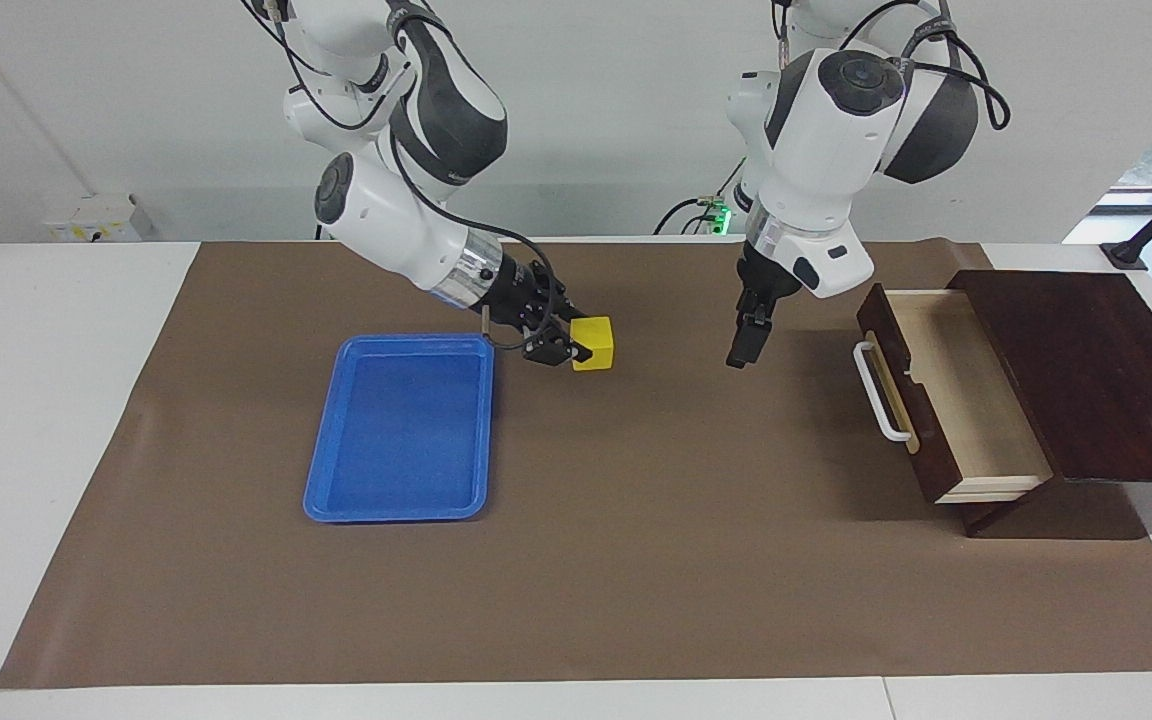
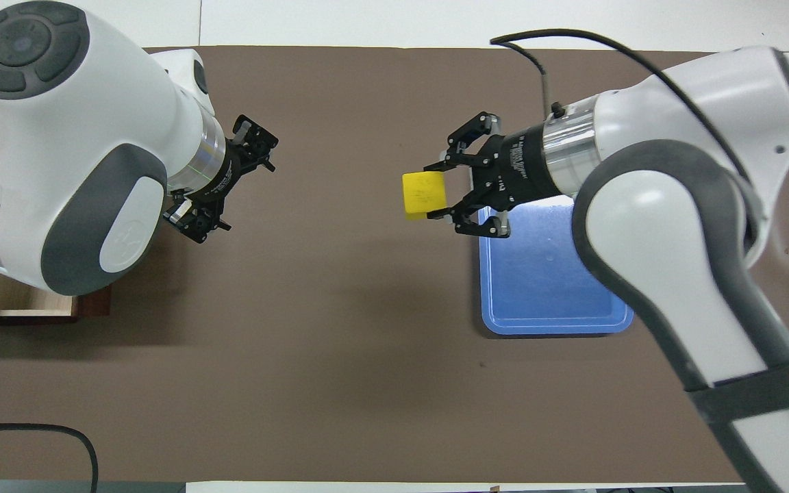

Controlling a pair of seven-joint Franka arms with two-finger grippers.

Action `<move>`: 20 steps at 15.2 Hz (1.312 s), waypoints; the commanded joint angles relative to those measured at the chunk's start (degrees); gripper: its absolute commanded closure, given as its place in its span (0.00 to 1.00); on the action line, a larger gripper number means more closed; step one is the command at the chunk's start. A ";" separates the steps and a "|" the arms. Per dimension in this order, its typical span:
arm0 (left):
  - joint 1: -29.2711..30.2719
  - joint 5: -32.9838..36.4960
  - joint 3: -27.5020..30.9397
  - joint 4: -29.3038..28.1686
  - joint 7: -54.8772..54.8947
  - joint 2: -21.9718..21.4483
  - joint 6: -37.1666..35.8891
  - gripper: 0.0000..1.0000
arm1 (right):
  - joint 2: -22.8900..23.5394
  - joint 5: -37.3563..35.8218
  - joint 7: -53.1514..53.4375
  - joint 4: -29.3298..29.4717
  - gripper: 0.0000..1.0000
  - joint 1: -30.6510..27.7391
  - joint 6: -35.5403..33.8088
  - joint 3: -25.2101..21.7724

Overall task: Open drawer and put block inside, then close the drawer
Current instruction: 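Carry the block toward the left gripper while the left gripper reaches over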

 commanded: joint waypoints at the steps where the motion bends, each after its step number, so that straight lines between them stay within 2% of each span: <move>1: -1.35 -0.61 0.59 1.70 -8.40 1.71 1.34 0.00 | 0.93 1.69 0.51 -1.31 1.00 2.79 4.44 -0.14; 4: -3.98 1.75 0.59 1.70 -13.15 2.94 2.76 0.00 | 3.14 3.01 0.69 -0.44 1.00 4.64 8.06 -0.14; 9: -6.54 3.51 0.59 1.61 -16.67 4.87 3.37 0.00 | 3.58 3.89 0.78 0.53 1.00 4.64 7.36 -0.05; 20: -9.71 5.45 0.59 -0.14 -21.60 4.52 4.42 0.00 | 3.93 5.03 1.74 2.20 1.00 4.64 5.86 -0.14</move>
